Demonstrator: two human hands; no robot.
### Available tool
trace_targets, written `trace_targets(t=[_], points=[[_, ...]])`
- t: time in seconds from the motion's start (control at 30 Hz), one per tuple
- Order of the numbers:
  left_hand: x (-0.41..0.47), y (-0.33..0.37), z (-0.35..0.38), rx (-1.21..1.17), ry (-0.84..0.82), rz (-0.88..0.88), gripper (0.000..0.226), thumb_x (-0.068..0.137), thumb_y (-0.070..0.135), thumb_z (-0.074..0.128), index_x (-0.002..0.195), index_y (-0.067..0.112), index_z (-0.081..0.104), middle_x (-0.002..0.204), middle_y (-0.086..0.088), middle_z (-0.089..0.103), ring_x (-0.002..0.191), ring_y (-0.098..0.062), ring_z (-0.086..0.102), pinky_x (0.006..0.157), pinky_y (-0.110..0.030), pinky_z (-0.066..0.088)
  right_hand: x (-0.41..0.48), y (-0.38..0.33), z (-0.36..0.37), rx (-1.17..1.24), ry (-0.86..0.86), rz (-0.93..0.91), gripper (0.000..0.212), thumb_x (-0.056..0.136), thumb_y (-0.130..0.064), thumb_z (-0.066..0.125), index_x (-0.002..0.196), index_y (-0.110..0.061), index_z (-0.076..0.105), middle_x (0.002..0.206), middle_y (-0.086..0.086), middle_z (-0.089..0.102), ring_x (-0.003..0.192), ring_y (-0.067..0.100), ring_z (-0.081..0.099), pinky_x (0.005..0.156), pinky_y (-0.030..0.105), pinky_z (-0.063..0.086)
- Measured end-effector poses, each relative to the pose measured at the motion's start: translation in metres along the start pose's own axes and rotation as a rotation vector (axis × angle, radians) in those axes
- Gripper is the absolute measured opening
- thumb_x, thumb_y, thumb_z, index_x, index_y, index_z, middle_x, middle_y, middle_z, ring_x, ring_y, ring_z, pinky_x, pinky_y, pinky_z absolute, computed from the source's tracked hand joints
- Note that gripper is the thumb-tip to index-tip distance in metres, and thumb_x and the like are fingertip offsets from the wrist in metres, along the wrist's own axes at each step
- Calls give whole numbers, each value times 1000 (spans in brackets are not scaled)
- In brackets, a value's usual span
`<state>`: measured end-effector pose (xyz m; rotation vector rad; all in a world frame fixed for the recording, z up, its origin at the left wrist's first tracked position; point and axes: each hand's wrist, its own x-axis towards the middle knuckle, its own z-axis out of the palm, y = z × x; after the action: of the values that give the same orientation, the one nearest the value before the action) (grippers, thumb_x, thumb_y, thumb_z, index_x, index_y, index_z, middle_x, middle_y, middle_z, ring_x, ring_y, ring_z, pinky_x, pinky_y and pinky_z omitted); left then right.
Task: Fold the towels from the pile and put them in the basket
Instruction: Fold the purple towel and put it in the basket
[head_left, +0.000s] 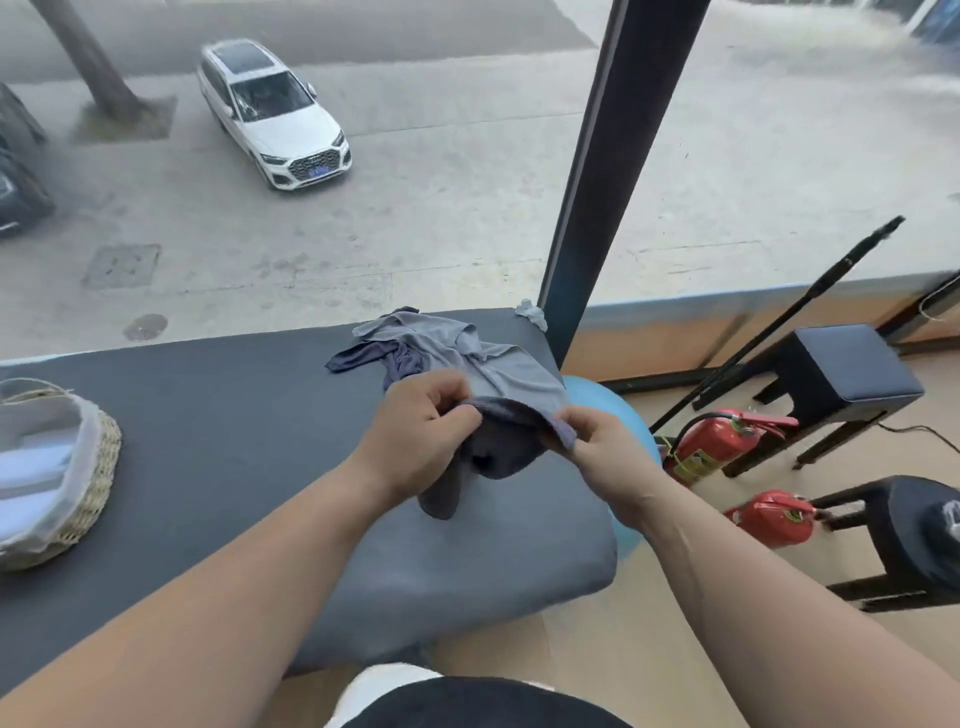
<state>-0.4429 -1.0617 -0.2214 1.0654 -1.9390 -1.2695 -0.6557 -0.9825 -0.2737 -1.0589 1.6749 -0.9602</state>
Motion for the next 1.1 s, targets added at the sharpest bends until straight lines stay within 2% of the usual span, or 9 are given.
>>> trace_targets(t=[0.1,0.23,0.33,0.43,0.6,0.77,0.9,1.0,1.1], points=[[-26,11,6,41,15,-63,19,69,18,53,62,4,43,55,-1,38,55,-13,35,55,-30,28,-25,-23,-14,92,-48,-117,30,91,-40,69,89,-10,64,80,8,64,79,16,55,76,36,43],[-61,24,26,-56,-63,-140,26,72,36,70,94,23,65,75,-13,66,66,-20,57,64,-36,46,-55,-49,-16,-149,-81,-310,12,93,-14,60,82,-14,67,73,4,66,67,6,54,63,26,42],[-77,35,47,-12,9,-53,11,85,25,73,94,27,68,76,-1,70,66,-11,58,63,-28,47,-75,-56,-13,-326,-73,-373,17,86,-10,62,76,-23,67,63,-17,62,65,-1,55,58,13,37],[-84,37,55,29,105,-43,13,94,10,64,85,19,68,75,-5,69,65,-10,57,64,-31,47,-84,-48,-9,-356,-47,-399,13,88,-22,67,75,-20,65,64,-7,61,64,6,53,59,25,40],[-101,30,50,-24,129,-71,16,101,8,50,89,12,59,75,-2,65,70,-19,60,72,-33,52,-87,-28,-1,-349,-61,-386,33,87,-28,72,63,-18,50,54,-11,45,54,6,40,54,24,32],[-118,9,26,16,132,-213,19,102,9,41,86,14,51,71,4,48,66,-10,39,65,-32,36,-80,6,18,-506,-190,-291,35,83,-29,74,62,-16,49,55,-3,43,56,9,38,57,31,33],[-131,-7,-5,267,24,-259,18,91,30,63,81,21,50,69,9,51,63,-11,44,61,-31,34,-75,35,45,-761,-310,-173,9,85,-30,71,77,-25,69,62,-8,53,66,12,50,62,29,40],[-142,-25,-26,555,-45,-263,31,75,38,77,83,22,51,74,9,56,74,-18,54,58,-27,34,-70,55,78,-915,-342,-101,19,90,-36,65,89,-18,72,83,-2,60,85,23,55,78,37,48],[-151,-46,-47,529,40,-258,26,88,30,67,76,18,47,66,5,49,68,-20,47,59,-32,32,-70,58,111,-712,-321,-48,19,94,-29,62,85,-13,64,89,2,63,87,21,56,81,37,46]])
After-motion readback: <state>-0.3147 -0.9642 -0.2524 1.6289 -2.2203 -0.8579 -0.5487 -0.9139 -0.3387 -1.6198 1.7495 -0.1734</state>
